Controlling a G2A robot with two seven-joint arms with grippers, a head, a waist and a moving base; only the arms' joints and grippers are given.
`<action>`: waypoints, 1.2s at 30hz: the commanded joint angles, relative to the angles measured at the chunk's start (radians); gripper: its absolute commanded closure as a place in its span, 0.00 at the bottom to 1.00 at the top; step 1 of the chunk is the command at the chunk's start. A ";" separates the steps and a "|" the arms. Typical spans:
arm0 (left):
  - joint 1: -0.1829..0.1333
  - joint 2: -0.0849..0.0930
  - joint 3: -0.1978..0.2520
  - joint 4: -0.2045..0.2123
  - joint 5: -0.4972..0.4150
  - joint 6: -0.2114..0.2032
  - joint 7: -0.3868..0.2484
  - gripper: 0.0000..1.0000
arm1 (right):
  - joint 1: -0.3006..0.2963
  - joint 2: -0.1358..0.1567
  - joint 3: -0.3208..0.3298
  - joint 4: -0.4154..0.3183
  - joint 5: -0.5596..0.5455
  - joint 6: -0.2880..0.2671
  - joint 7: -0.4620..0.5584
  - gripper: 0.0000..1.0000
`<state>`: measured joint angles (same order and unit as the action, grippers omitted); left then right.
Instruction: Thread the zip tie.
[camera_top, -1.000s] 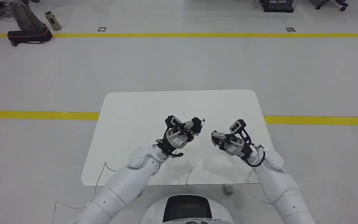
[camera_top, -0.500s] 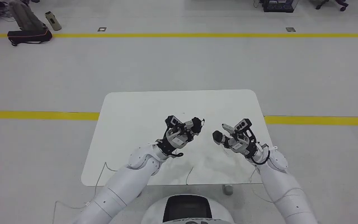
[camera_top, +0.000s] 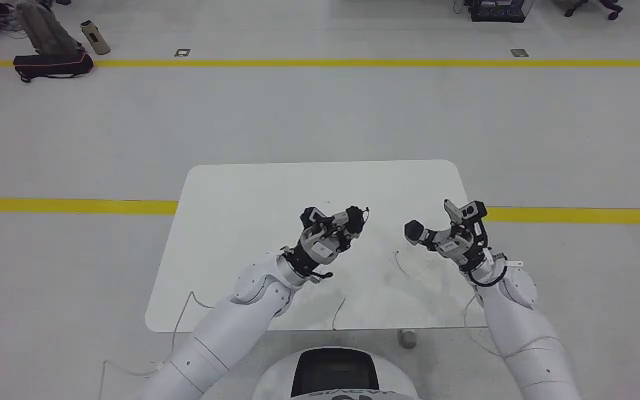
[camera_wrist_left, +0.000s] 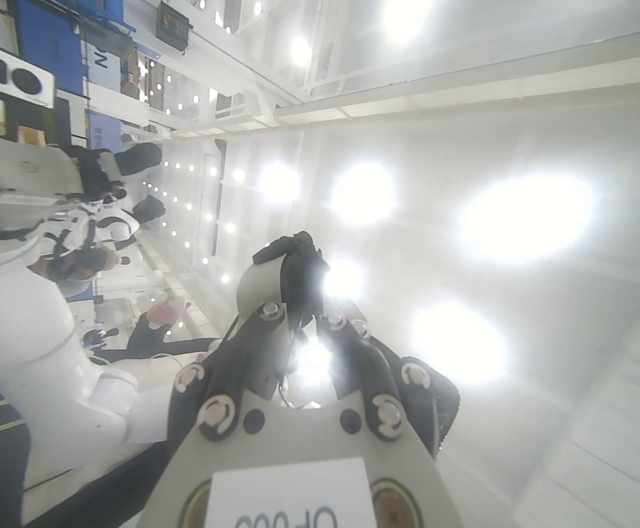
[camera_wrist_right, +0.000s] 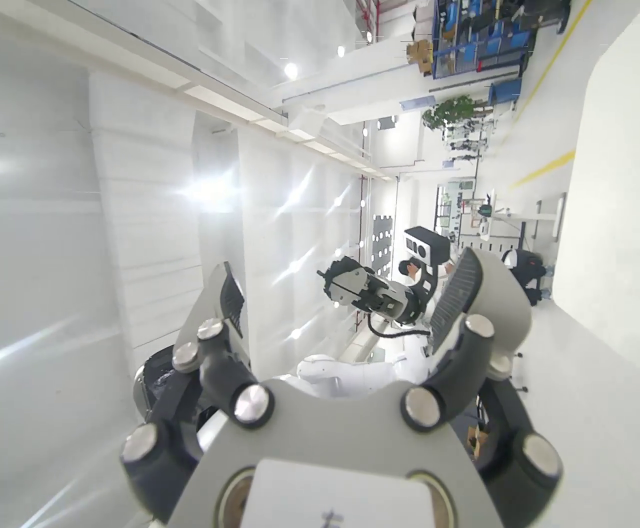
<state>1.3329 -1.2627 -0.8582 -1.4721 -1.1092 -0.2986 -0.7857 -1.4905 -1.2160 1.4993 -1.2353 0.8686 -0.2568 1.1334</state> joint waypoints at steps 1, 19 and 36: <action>0.001 0.000 0.000 0.000 0.012 0.000 0.000 1.00 | 0.000 0.000 -0.001 0.000 -0.002 0.002 0.001 0.00; 0.050 -0.011 -0.055 -0.042 -0.020 -0.041 0.217 1.00 | -0.019 0.004 0.074 -0.051 -0.004 -0.083 -0.074 0.00; 0.077 -0.025 -0.102 -0.092 0.001 -0.041 0.249 1.00 | -0.018 0.002 0.092 -0.059 -0.010 -0.083 -0.060 0.00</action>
<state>1.4061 -1.2862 -0.9521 -1.5549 -1.1149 -0.3399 -0.5527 -1.5086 -1.2136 1.5912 -1.2941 0.8590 -0.3400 1.0731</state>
